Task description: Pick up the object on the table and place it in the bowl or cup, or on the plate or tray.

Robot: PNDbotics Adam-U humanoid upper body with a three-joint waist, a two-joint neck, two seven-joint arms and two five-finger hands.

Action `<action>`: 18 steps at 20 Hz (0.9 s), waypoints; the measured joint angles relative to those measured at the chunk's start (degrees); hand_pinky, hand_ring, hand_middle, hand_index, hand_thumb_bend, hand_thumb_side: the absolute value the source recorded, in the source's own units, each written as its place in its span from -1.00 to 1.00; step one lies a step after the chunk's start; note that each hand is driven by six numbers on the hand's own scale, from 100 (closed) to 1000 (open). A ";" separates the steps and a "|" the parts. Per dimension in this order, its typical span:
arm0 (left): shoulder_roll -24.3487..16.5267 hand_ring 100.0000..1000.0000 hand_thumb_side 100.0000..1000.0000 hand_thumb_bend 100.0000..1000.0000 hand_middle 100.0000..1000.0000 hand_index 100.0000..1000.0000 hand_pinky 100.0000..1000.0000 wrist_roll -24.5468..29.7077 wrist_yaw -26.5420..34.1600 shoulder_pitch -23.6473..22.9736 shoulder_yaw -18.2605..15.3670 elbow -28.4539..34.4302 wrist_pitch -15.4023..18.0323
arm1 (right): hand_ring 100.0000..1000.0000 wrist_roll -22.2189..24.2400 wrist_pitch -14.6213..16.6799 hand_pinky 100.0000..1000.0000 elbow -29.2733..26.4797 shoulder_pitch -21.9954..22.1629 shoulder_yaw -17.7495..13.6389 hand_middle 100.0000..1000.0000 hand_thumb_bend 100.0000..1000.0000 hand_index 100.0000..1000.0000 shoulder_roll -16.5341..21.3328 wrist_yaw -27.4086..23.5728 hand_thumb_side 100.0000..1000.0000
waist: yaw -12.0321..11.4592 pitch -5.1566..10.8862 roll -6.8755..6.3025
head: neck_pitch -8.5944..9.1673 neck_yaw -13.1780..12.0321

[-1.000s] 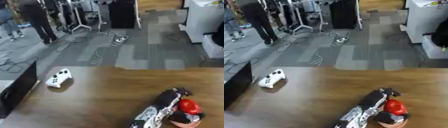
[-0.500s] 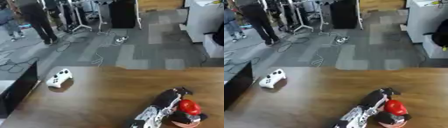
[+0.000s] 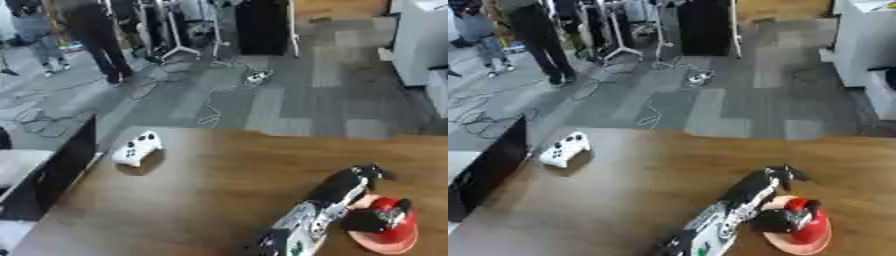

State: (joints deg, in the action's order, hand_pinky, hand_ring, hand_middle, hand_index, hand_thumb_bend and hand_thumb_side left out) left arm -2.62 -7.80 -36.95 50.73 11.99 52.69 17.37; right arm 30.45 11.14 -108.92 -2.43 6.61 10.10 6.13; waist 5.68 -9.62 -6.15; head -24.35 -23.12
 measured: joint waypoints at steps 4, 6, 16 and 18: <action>-2.14 0.31 0.73 -1.00 0.49 0.63 -0.34 3.88 7.92 -0.53 2.96 1.45 0.28 | 0.09 -0.49 -0.13 -0.10 0.28 1.01 -0.47 0.09 -1.00 1.00 0.46 -0.37 0.32 | -2.51 1.45 0.38 | -2.05 1.32; -2.94 0.30 0.79 -1.00 0.50 0.62 -0.35 5.50 12.06 -1.56 4.40 2.73 0.16 | 0.09 -0.91 -0.18 -0.10 0.29 1.35 -0.70 0.10 -1.00 1.00 0.76 -0.58 0.37 | -3.65 1.84 0.58 | -3.30 2.12; -6.01 0.30 0.90 -0.98 0.56 0.63 -0.35 5.93 30.19 -12.97 9.39 13.76 -1.40 | 0.31 -4.34 -0.63 -0.08 0.29 1.83 -1.77 0.19 -1.00 1.00 2.01 -0.44 0.17 | -9.19 2.44 1.75 | -7.89 5.14; -6.02 0.33 0.93 -0.93 0.61 0.64 -0.33 4.93 32.51 -15.88 9.91 16.01 -1.48 | 0.33 -4.90 -0.63 -0.08 0.29 1.86 -1.95 0.22 -1.00 1.00 2.05 -0.19 0.13 | -9.93 2.44 2.01 | -8.43 5.75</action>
State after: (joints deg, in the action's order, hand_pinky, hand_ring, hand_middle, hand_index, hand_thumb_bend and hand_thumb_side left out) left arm -8.64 -2.87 -4.44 34.85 21.89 68.70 15.90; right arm 25.55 10.51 -108.62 -0.57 4.66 12.15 5.94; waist -4.25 -7.18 -4.14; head -32.78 -17.37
